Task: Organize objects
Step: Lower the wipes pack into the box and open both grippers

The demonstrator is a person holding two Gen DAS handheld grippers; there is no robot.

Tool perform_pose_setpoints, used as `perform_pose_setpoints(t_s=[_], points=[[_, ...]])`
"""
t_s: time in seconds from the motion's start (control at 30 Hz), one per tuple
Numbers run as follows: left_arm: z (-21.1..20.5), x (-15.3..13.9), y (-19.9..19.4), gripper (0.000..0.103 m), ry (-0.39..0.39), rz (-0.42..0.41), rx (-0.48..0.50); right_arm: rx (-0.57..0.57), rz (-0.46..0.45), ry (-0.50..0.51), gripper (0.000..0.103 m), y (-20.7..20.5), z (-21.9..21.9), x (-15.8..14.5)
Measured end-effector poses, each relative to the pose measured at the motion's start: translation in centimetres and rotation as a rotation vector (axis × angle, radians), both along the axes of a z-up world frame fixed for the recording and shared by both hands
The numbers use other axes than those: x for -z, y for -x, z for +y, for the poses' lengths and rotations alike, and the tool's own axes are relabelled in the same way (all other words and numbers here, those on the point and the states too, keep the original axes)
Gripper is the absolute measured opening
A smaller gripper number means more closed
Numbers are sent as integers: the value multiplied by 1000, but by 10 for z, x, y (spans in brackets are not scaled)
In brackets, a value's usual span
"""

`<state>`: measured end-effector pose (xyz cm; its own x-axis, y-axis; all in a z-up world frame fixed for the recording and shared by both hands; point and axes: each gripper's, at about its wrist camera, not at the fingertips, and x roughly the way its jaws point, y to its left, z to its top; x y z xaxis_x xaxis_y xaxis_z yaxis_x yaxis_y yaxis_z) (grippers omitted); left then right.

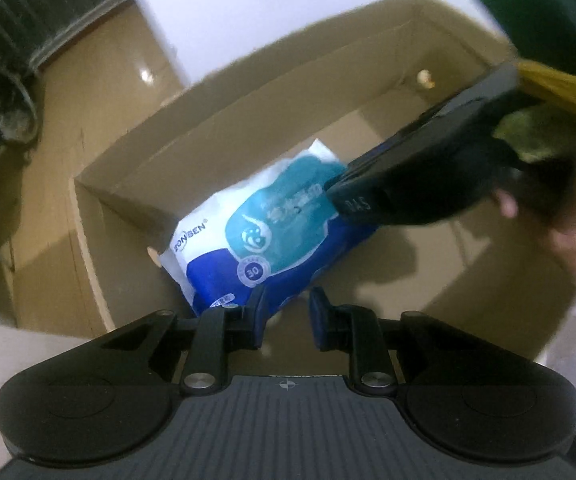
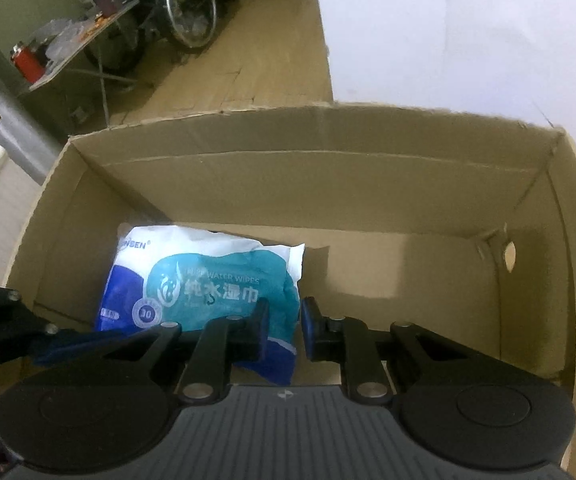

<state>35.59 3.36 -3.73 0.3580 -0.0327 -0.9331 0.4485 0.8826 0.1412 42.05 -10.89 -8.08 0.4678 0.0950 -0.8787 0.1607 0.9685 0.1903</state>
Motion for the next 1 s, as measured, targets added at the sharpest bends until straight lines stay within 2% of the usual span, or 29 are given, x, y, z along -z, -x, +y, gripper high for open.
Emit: perform_pose_setpoints(t_s=[0.1, 0.23, 0.4, 0.5, 0.8, 0.87, 1.0], points=[[-2, 7, -5, 23, -52, -14, -5, 1, -7, 8, 20, -3, 3, 0], [-5, 14, -10, 23, -103, -32, 10, 5, -22, -30, 20, -3, 1, 0], [-4, 15, -16, 23, -96, -47, -25, -5, -36, -28, 20, -7, 0, -2], [-2, 14, -18, 23, -66, -54, -55, -16, -41, -13, 20, -9, 4, -3], [-1, 14, -14, 24, -48, -93, -74, -10, -31, -14, 20, -7, 5, -2], [-1, 12, -11, 30, -42, -107, -79, -5, -39, -1, 20, -5, 6, -3], [0, 4, -4, 33, -44, -142, -77, -8, -52, 12, 21, 3, 9, -4]])
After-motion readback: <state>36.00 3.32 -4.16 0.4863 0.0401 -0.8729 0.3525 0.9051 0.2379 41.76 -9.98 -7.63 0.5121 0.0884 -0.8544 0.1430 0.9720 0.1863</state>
